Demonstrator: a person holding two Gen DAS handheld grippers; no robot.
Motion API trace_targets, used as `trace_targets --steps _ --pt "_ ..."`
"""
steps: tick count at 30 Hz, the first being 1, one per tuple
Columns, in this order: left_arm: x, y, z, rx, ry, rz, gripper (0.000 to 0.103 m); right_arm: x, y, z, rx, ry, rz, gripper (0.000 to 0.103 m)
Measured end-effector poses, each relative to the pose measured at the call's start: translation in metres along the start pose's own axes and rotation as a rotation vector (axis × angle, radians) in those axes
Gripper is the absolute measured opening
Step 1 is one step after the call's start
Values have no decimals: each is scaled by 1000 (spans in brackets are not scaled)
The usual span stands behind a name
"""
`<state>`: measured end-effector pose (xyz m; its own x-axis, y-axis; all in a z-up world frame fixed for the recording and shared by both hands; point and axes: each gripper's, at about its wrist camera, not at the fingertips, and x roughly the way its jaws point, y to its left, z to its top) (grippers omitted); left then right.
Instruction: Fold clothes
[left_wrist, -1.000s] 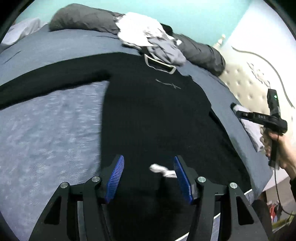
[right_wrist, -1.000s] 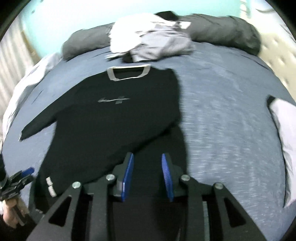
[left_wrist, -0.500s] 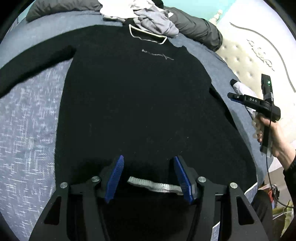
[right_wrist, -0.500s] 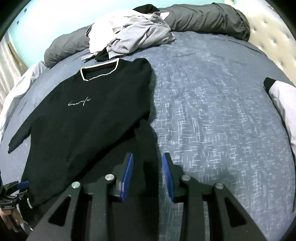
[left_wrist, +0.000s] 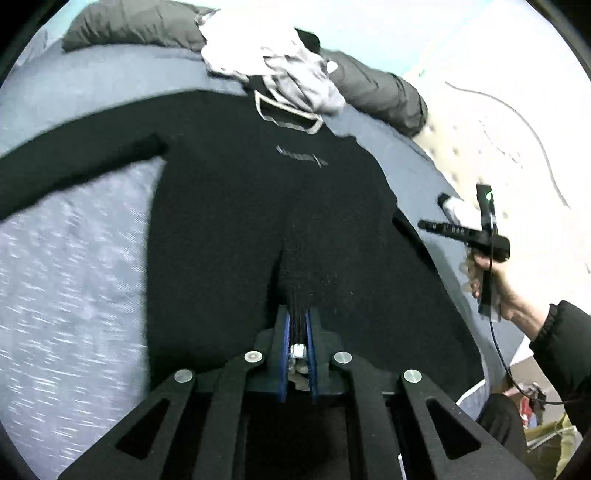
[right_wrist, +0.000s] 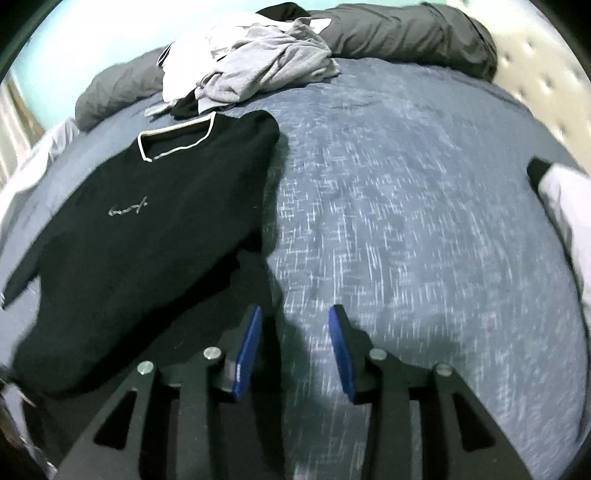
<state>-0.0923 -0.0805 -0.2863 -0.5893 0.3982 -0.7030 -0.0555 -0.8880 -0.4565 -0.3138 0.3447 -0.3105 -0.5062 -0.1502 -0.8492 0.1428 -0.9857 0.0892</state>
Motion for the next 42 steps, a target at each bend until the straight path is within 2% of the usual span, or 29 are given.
trace_targets --steps 3,7,8,10,12,20,25,28,30,35,38,42 --pt "-1 18 0 -45 -7 43 9 8 8 6 -19 4 13 38" --pt "11 34 -7 -83 44 89 14 19 23 14 -70 9 12 39" --pt "12 35 -8 -72 48 105 16 21 25 16 -73 8 16 39" --pt "13 33 -8 -56 41 128 30 24 30 19 -83 6 19 39" --pt "14 32 -8 -54 39 120 35 30 37 21 -114 15 -2 39" --pt "37 31 -14 -23 115 158 36 59 50 36 -171 36 -112 39" --pt "45 31 -12 -26 132 164 36 57 40 43 -214 0 -186 39" --pt "46 28 -11 -15 137 156 36 52 13 39 -172 -13 -165 38" --pt "53 22 -8 -6 143 158 36 53 3 36 -156 -8 -162 38" --pt "52 22 -9 0 144 155 36 61 -12 33 -94 5 -93 38" --pt "50 27 -11 -9 144 143 36 60 -18 35 -89 17 -55 40" --pt "48 28 -10 -12 145 138 36 47 -9 32 -163 34 -78 41"
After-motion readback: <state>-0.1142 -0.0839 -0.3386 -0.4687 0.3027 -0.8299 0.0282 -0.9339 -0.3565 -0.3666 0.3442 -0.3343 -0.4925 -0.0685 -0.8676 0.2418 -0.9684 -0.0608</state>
